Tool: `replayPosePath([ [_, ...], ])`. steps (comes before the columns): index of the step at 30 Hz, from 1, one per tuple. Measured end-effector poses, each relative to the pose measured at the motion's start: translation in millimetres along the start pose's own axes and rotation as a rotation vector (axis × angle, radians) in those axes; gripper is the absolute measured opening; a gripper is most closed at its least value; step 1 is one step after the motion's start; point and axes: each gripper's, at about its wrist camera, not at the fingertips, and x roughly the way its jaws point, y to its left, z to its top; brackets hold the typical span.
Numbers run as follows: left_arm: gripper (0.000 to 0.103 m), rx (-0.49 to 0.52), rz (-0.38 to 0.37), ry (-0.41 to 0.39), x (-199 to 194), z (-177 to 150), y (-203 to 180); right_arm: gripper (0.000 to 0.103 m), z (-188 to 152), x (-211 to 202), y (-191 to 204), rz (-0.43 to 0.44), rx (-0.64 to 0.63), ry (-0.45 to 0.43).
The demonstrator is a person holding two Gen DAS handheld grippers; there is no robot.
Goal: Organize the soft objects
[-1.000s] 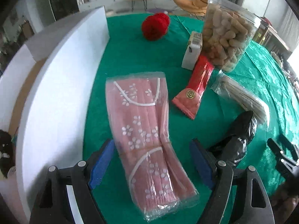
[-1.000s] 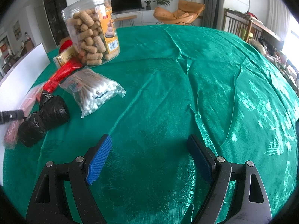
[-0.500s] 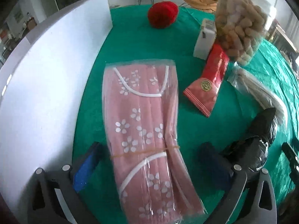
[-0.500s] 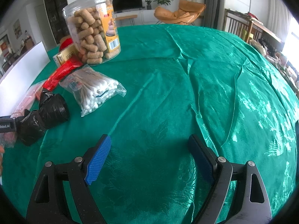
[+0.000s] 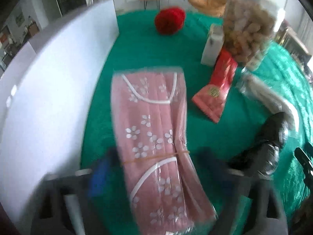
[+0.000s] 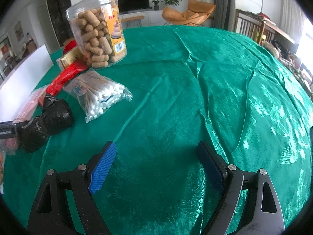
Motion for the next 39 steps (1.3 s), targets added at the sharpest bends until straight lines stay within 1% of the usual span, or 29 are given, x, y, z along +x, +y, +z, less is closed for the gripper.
replayPosePath([
  [1,0.045,0.002,-0.005,-0.007,-3.9,-2.8,3.4,0.087,0.2,-2.8,-5.6,0.047,0.021,-0.004],
  [2,0.035,-0.008,-0.044,-0.009,-6.0,-5.7,7.9,0.087,2.9,-5.0,-14.1,0.097,0.066,-0.004],
  [3,0.034,-0.025,-0.08,-0.015,-9.0,-9.8,12.9,0.087,6.5,-6.5,-21.8,0.138,0.108,-0.006],
  [4,0.033,-0.039,-0.096,-0.02,-11.2,-13.3,17.8,0.087,15.2,-8.9,-28.2,0.183,0.136,-0.014],
  [5,0.031,-0.042,-0.104,-0.024,-13.5,-17.9,21.2,0.087,27.9,-10.6,-28.5,0.191,0.119,-0.016],
  [7,0.03,-0.044,-0.118,-0.028,-15.4,-26.6,22.3,0.087,59.5,-11.1,-17.0,0.179,0.024,0.002],
  [8,0.03,-0.043,-0.127,-0.028,-18.8,-31.6,21.5,0.087,78.9,-7.3,-4.4,0.211,-0.04,0.034],
  [10,0.03,-0.04,-0.14,-0.026,-24.3,-37.6,19.4,0.086,105.3,11.0,25.3,0.273,-0.154,0.151],
  [11,0.03,-0.043,-0.15,-0.024,-27.5,-42.3,20.2,0.084,115.5,26.9,47.7,0.282,-0.225,0.23],
  [13,0.03,-0.054,-0.168,-0.023,-30.9,-45.3,19.2,0.084,119.9,51.1,76.5,0.246,-0.326,0.311],
  [15,0.03,-0.061,-0.175,-0.022,-35.5,-49.5,21.3,0.083,118.9,71.5,96.0,0.19,-0.399,0.359],
  [16,0.03,-0.071,-0.187,-0.023,-38.4,-51.5,24.1,0.073,117.7,77.8,98.7,0.172,-0.409,0.391],
  [17,0.03,-0.073,-0.202,-0.027,-41.4,-52.7,24.5,0.057,116.4,81.3,98.6,0.146,-0.416,0.409],
  [18,0.03,-0.069,-0.208,-0.032,-46.1,-54.6,23.9,0.041,115.5,81.0,96.5,0.135,-0.417,0.411],
  [19,0.03,-0.063,-0.208,-0.043,-49.9,-55.5,22.5,0.035,115.4,78.4,91.9,0.13,-0.403,0.407],
  [21,0.03,-0.058,-0.232,-0.066,-61.3,-58.3,22.0,0.031,115.8,69.6,75.7,0.082,-0.361,0.391],
  [22,0.03,-0.062,-0.247,-0.075,-66.5,-58.7,22.2,0.031,116.4,63.0,65.5,0.074,-0.324,0.373],
  [24,0.03,-0.07,-0.277,-0.098,-75.7,-57.5,20.3,0.031,117.1,42.5,41.3,0.106,-0.22,0.328],
  [26,0.03,-0.067,-0.297,-0.116,-84.7,-55.9,18.7,0.031,115.1,25.4,26.7,0.124,-0.157,0.294],
  [28,0.03,-0.06,-0.309,-0.129,-92.6,-54.7,17.7,0.031,112.0,10.4,17.3,0.151,-0.107,0.275],
  [30,0.03,-0.068,-0.328,-0.144,-102.2,-52.0,18.1,0.031,111.8,-3.1,15.9,0.189,-0.078,0.258],
  [33,0.03,-0.102,-0.367,-0.183,-125.6,-47.1,32.0,0.031,119.9,-24.9,37.0,0.276,-0.054,0.234],
  [35,0.03,-0.121,-0.365,-0.226,-147.1,-43.0,50.6,0.031,125.5,-43.3,65.6,0.357,-0.053,0.21],
  [36,0.03,-0.129,-0.352,-0.244,-155.8,-41.3,60.5,0.031,124.3,-57.7,75.3,0.396,-0.057,0.198],
  [39,0.03,-0.162,-0.271,-0.297,-182.9,-35.5,105.3,0.031,133.4,-86.2,137.6,0.543,-0.085,0.163],
])
